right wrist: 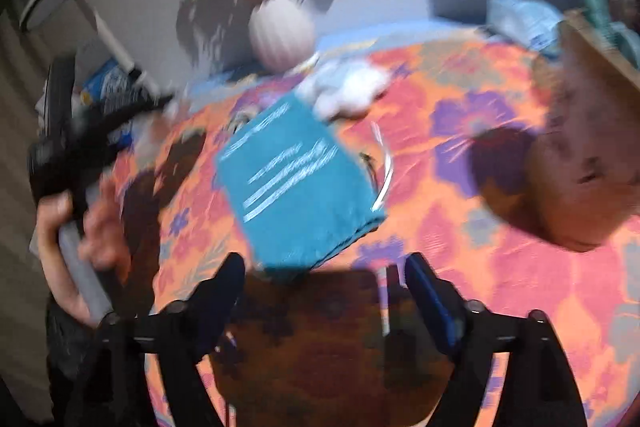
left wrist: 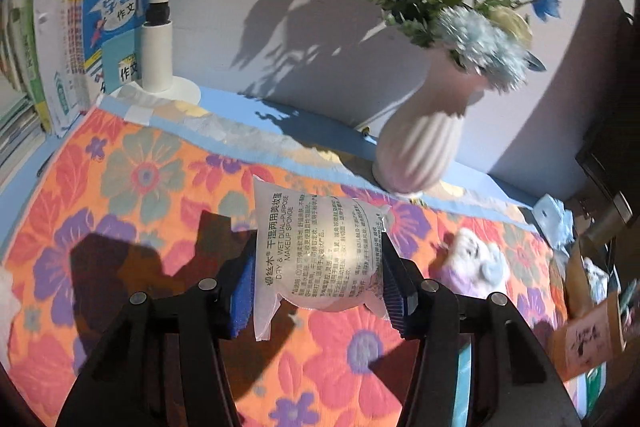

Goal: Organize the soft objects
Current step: 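Grasp the white sponge packet with the left gripper while the right gripper grasps the teal pouch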

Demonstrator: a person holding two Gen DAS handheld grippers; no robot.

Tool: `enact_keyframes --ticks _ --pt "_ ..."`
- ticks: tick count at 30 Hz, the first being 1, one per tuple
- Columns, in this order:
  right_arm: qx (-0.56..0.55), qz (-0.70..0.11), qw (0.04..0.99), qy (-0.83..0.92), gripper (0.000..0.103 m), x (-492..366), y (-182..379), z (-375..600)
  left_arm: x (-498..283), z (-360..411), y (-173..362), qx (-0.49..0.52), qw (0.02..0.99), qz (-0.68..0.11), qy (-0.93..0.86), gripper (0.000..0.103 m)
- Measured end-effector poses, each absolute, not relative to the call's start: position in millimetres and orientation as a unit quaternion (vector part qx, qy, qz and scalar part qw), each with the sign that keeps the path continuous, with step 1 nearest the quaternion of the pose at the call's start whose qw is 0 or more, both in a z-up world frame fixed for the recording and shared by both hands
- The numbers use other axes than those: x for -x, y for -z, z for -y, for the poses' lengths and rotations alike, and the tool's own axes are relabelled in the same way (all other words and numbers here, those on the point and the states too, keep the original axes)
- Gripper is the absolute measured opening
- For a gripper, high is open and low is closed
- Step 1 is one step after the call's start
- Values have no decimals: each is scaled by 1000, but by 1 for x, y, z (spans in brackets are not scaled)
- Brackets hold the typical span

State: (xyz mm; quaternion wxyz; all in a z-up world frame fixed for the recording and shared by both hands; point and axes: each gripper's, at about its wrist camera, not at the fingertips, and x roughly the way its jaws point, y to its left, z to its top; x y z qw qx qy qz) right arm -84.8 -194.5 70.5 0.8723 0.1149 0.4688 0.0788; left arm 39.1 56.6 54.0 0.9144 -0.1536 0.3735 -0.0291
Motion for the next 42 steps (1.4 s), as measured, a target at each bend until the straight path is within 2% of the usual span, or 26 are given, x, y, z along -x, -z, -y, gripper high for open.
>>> enact_keyframes --ticks 1,2,11,16,29,32,35,40,42 --pt "-96 -478 869 -87 98 78 -71 192 -37 -56 -49 157 913 -376 35 51" --pt "-83 -484 866 -96 100 72 -70 190 -37 -56 -44 166 910 -377 42 51" --pt "-81 -496 842 -197 100 3 -47 180 -35 -58 -21 183 904 -381 59 51" --pt "-77 -510 827 -224 100 6 -36 163 -35 -62 -19 194 900 -385 59 51" --pt "103 -502 838 -187 103 26 -20 107 -34 -66 -18 207 897 -387 59 51" --pt "108 -495 843 -181 102 27 -20 104 -33 -65 -18 206 897 -387 58 51" --pt "86 -488 852 -170 83 25 -25 115 -33 -65 -18 207 897 -386 58 51" --pt "61 -476 865 -143 25 25 -37 129 -30 -63 -21 202 900 -382 59 51" --pt "48 -474 867 -143 17 29 -43 134 -26 -60 -26 196 904 -374 67 51"
